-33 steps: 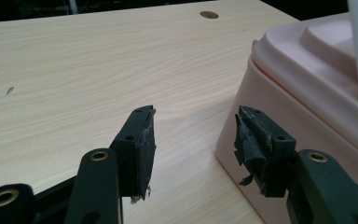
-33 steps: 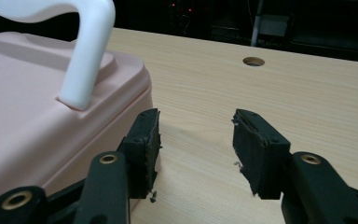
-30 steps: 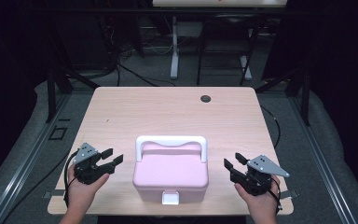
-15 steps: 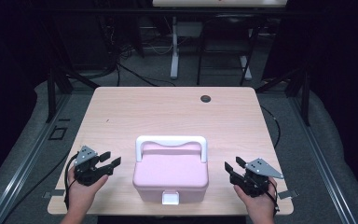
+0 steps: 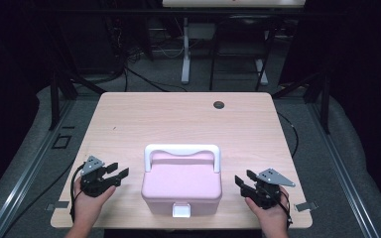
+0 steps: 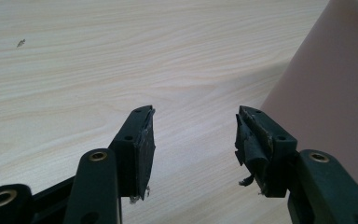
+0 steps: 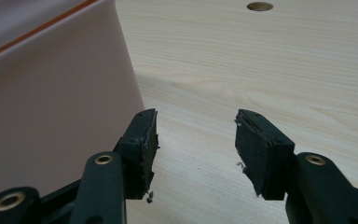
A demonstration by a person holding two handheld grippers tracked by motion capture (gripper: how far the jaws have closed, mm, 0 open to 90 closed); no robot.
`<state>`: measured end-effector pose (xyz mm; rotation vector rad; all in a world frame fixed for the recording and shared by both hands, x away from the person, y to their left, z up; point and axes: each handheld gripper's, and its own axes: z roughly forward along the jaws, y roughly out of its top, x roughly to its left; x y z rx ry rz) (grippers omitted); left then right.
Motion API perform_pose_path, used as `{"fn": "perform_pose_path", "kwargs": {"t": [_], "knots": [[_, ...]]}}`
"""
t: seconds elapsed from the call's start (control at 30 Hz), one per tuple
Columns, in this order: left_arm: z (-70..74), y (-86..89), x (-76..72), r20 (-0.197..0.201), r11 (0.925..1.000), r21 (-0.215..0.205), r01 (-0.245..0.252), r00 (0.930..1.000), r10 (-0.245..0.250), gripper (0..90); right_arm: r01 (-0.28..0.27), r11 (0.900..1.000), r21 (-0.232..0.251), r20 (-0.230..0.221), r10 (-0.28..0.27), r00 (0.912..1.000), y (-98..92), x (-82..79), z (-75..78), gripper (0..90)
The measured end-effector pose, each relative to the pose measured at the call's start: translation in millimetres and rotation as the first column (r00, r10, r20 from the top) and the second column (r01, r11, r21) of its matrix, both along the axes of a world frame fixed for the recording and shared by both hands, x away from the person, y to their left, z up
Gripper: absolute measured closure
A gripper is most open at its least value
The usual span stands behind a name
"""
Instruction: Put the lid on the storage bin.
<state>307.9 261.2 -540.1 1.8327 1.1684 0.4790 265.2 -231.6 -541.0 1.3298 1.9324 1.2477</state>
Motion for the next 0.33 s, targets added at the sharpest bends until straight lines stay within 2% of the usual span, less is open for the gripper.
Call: {"fn": "perform_pose_path", "kwargs": {"t": [0.1,0.2,0.23,0.33], "knots": [[-0.7,-0.4,0.1,0.006,1.0000,-0.007,-0.005,1.0000,0.005,47.0,-0.002,1.000,-0.012,0.003,0.002,1.0000,-0.3,1.2,-0.8,47.2],[-1.9,-0.7,1.0,0.003,1.0000,-0.004,-0.002,1.0000,0.002,46.9,0.004,1.000,-0.003,0.010,-0.004,0.9999,-2.9,2.3,-0.6,44.9],[-1.6,-0.5,0.9,-0.006,1.0000,0.002,0.001,1.0000,-0.001,47.0,0.010,1.000,0.006,0.022,-0.010,0.9997,-4.7,2.9,-0.4,44.4],[-2.6,-1.8,1.3,0.001,1.0000,-0.002,0.002,1.0000,-0.002,46.7,0.036,0.999,0.008,0.047,-0.037,0.9982,-10.9,3.7,0.9,43.4]]}}
